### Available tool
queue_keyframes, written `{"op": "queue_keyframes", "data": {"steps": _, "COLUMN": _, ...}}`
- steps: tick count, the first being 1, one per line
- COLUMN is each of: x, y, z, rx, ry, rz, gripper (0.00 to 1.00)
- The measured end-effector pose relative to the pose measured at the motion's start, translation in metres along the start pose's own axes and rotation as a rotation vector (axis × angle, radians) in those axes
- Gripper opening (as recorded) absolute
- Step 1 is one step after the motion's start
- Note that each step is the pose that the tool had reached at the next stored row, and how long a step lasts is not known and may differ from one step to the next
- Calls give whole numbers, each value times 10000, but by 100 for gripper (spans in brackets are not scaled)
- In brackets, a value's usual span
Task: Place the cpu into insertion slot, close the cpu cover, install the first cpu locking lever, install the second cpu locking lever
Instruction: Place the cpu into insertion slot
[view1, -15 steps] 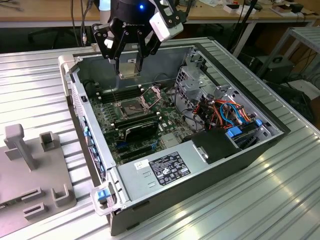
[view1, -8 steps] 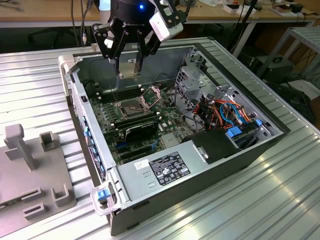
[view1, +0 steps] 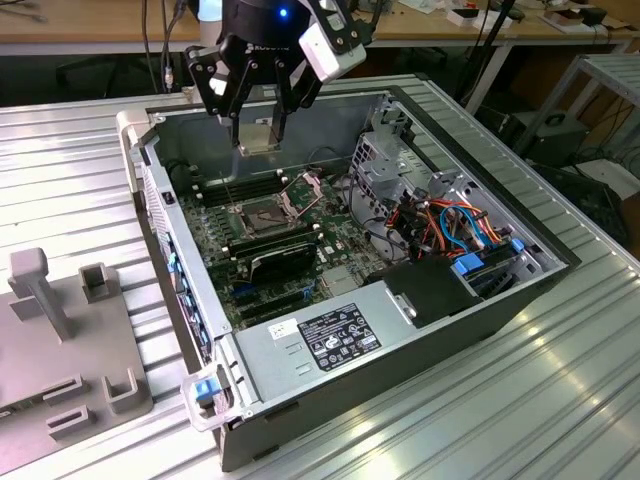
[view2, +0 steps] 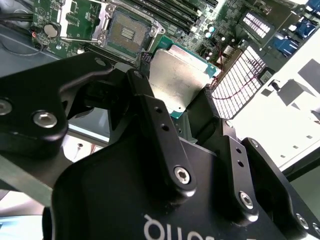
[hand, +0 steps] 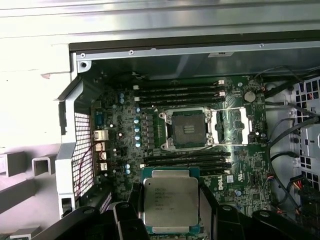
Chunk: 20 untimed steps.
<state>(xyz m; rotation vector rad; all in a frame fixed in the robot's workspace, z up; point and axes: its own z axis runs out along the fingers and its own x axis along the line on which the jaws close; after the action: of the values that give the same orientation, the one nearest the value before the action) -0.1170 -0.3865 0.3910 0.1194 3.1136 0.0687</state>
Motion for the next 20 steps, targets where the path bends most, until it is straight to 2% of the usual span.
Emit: {"op": "queue_keyframes", "data": {"steps": 20, "x": -23, "y": 36, "z": 18, "rx": -1, "ry": -1, "rz": 0, "gripper": 55}}
